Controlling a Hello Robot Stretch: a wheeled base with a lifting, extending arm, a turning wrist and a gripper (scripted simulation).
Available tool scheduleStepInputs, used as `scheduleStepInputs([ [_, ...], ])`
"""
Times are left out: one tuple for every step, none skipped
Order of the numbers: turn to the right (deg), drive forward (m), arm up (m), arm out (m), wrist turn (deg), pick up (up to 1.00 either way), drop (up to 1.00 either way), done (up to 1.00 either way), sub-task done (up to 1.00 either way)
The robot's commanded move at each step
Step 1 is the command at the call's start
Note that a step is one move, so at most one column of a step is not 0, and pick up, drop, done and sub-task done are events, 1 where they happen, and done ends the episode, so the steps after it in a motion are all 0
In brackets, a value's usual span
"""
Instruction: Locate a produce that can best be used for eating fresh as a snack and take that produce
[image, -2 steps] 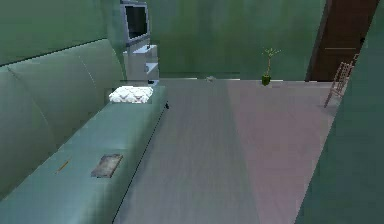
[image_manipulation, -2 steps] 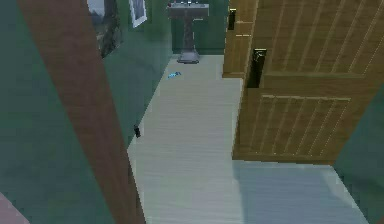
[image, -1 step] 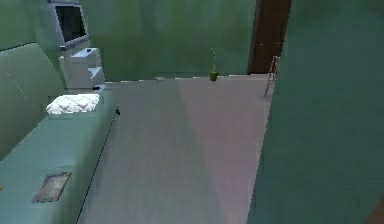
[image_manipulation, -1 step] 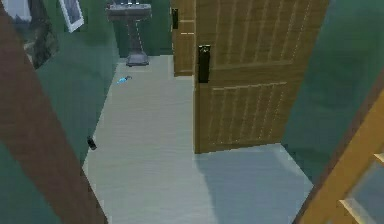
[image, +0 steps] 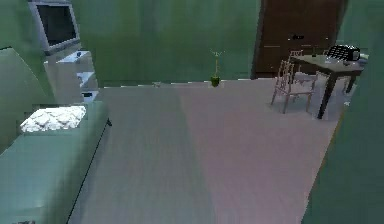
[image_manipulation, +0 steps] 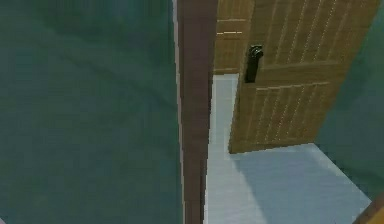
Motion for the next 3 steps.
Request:
scheduleStepInputs([
  [-9.0,0.00,0.00,0.00,0.0,0.00,0.00,0.00,0.00],
  [0.0,0.60,0.00,0.00,0.0,0.00,0.00,0.00,0.00],
  [45.0,0.00,0.00,0.00,0.0,0.00,0.00,0.00,0.00],
])
